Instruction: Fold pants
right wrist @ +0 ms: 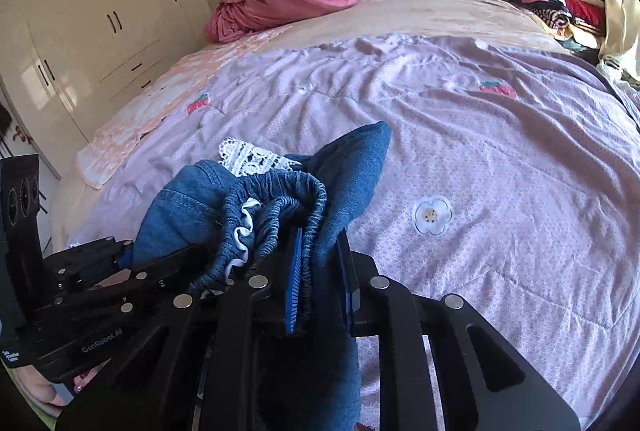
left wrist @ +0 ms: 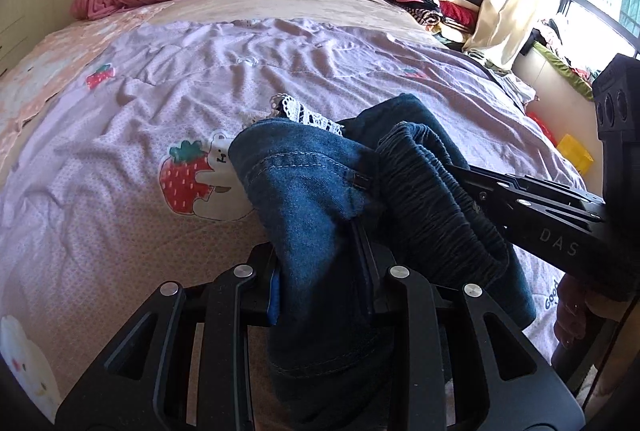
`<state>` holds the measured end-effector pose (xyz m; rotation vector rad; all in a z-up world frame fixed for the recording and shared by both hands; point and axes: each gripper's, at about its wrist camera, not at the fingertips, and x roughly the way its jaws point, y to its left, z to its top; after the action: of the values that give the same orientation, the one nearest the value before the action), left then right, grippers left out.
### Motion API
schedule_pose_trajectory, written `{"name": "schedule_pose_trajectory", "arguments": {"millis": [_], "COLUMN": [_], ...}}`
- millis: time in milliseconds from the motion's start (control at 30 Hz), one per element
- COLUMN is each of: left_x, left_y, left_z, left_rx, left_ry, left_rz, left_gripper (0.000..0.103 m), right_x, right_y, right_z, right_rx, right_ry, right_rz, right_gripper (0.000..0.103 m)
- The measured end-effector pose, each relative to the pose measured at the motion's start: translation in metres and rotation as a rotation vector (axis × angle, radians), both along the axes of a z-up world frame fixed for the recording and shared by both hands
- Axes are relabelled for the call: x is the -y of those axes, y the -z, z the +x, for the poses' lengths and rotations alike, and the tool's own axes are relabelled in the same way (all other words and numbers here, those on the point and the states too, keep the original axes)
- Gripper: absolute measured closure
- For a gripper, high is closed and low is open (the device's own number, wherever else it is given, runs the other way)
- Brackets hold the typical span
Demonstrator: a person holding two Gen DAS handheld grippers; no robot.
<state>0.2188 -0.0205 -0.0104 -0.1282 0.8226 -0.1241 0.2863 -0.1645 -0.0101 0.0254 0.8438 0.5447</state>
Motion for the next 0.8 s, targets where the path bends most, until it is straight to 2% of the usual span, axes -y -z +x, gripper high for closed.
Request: {"name": "schedule_pose_trajectory", "arguments": {"millis": [133, 200, 333, 400, 533, 800], "left_x": [-0.004, -0.008, -0.011, -0.011, -0.013, -0.015], "left_y": [0.01, 0.015, 0.024, 0.026, 0.025, 0.022], "left_z": [-0.001, -0.002, -0.002, -0.003, -0.007, -0.019], "left_rx": [-0.014, -0.016, -0.03, -0.03, -0.032, -0.032], "left_ry": [-0.01, -0.02, -0.034, -0.042, -0.053, -0.062], "left_rz": [-0.009, -0.015, -0.024, -0.018, -0.015, -0.007], "left_gripper": [0.076, 0.07, 0.065, 0.058, 0.052, 0.04], "right_x": [0.013, 0.018, 0.029, 0.032, 0.033, 0.039], "right_y": [0.018, 0.027, 0.04, 0.041, 0.037, 0.031], "right_z": [0.003, 0.006, 0.006, 0.004, -0.005, -0.024], "right_rx": [-0.052, -0.075, -0.111, -0.115, -0.1, -0.076], "right_ry": [0.04, 0.053, 0.088, 0.098, 0.109, 0.13], "right_rz": [0.007, 0.008, 0.028, 0.036, 0.009, -0.009], "right_gripper": [0.085, 0.083, 0.07, 0.066, 0.055, 0.048]}}
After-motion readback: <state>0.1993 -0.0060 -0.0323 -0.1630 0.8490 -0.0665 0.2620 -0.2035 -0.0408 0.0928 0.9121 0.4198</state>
